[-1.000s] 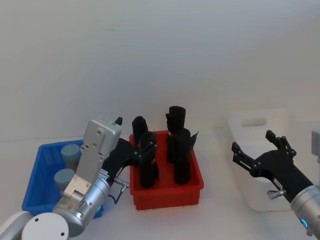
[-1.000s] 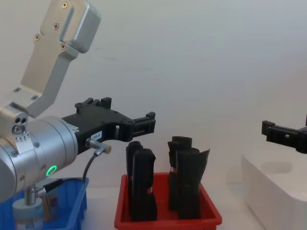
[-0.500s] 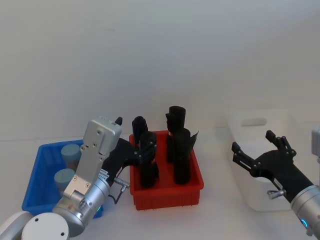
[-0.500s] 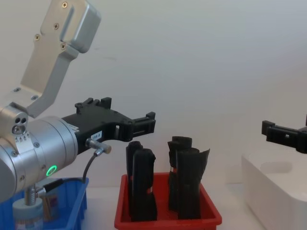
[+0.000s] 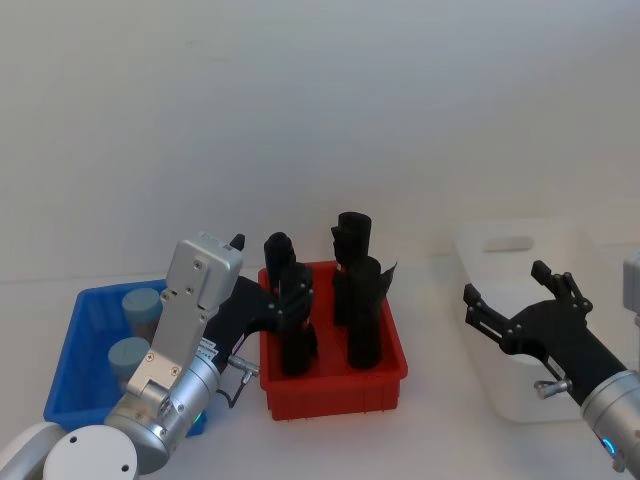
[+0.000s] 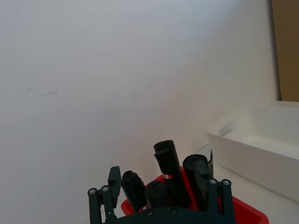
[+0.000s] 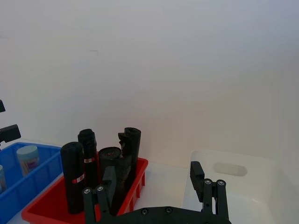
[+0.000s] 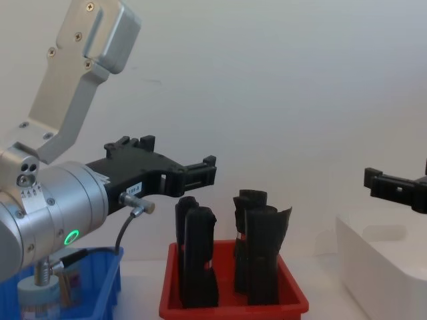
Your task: Pick the cotton swabs from the blue box and place them into the white box.
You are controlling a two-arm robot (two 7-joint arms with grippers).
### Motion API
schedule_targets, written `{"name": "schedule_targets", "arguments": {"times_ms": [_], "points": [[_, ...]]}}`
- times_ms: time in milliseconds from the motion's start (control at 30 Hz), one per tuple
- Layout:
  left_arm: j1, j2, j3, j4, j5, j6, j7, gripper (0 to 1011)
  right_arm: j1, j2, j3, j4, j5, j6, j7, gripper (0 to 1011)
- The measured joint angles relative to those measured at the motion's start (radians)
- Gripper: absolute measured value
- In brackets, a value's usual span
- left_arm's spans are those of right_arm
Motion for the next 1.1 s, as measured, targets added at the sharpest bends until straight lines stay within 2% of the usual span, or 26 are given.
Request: {"name": "schedule_targets", "arguments": {"times_ms": [1100], "points": [[0.0, 0.0, 0.0, 0.0, 0.0, 0.0, 0.0, 1004, 0.0, 0.0, 0.0, 0.0, 0.0, 0.0, 0.0, 1002]]}}
